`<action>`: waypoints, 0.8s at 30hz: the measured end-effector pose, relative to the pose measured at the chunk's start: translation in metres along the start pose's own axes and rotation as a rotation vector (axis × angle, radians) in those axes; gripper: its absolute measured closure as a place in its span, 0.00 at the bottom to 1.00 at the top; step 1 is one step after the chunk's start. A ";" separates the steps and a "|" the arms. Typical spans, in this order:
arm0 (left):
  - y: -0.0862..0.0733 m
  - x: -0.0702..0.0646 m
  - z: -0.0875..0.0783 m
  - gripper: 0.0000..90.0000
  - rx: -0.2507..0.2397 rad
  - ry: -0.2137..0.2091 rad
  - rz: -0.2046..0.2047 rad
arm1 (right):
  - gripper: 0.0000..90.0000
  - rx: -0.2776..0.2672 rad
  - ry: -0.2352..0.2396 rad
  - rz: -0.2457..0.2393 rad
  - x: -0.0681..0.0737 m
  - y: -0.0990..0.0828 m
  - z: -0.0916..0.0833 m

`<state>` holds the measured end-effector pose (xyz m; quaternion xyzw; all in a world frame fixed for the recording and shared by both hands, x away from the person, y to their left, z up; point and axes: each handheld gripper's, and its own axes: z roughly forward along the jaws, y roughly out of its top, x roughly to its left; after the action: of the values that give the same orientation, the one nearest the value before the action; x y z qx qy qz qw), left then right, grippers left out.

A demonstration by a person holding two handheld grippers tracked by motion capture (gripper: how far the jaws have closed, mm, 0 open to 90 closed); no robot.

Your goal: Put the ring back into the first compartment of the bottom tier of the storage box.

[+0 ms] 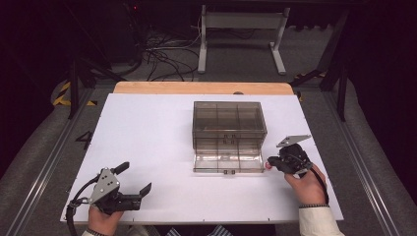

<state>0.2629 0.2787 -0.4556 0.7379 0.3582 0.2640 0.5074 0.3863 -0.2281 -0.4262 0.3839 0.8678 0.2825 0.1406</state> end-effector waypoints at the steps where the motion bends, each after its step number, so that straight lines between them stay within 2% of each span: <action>1: 0.000 0.000 0.000 0.03 0.000 0.000 0.000 | 0.96 -0.004 -0.005 0.002 0.000 0.000 -0.001; 24: 0.000 -0.001 0.001 0.03 0.002 -0.001 -0.007 | 0.96 -0.048 -0.026 -0.008 0.003 0.003 -0.010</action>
<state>0.2629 0.2779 -0.4559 0.7372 0.3608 0.2616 0.5080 0.3810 -0.2278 -0.4162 0.3807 0.8603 0.2976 0.1622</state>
